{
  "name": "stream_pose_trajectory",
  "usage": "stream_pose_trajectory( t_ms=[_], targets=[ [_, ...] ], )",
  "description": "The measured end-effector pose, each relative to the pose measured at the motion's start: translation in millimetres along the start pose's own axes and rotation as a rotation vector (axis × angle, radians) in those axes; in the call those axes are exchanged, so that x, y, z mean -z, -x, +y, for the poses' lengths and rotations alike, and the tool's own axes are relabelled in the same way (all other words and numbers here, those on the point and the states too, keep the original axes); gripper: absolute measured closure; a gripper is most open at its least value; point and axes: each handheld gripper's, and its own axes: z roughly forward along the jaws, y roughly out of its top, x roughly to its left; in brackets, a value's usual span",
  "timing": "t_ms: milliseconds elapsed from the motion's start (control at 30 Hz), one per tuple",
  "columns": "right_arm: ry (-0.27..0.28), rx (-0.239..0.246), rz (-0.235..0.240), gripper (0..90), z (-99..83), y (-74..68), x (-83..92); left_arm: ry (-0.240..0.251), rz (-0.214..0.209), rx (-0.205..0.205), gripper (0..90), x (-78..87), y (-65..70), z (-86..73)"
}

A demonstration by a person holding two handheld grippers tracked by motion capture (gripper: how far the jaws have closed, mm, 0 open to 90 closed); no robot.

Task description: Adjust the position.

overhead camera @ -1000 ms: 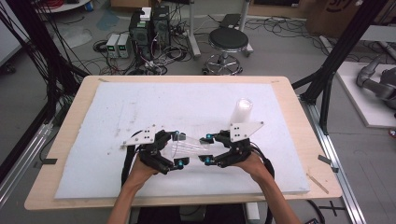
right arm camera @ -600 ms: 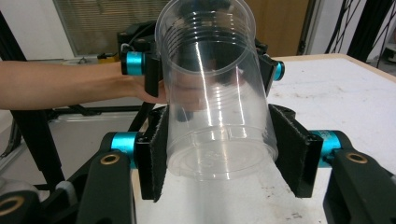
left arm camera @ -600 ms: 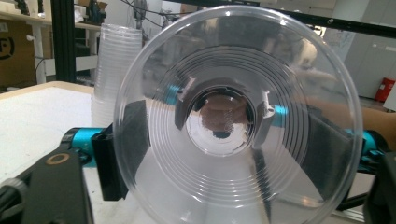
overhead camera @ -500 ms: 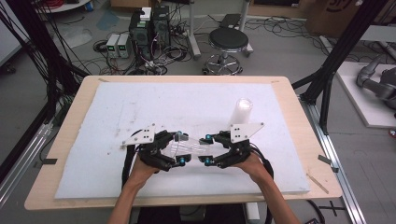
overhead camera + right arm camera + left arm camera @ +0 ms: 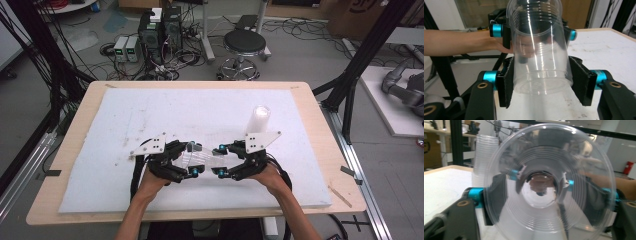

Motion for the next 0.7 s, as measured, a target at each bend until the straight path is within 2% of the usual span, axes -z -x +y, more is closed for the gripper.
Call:
stream_pose_trajectory(
  t_ms=[467,533,633,700],
  targets=[
    [-0.017,0.000,0.009,40.0,0.8,0.4,-1.8,-0.001,-0.001,0.001,31.3,0.9,0.3,0.7],
    [-0.018,-0.001,0.012,36.8,0.8,0.0,-2.2,-0.001,0.000,0.000,31.4,0.9,0.5,0.7],
    [-0.026,-0.012,0.006,24.3,0.6,-0.8,-3.6,-0.002,-0.003,0.000,31.5,1.3,0.6,1.1],
    [-0.031,-0.020,-0.004,19.2,0.5,-0.6,-4.4,-0.005,-0.002,-0.001,31.5,1.5,0.8,1.4]
  ],
)
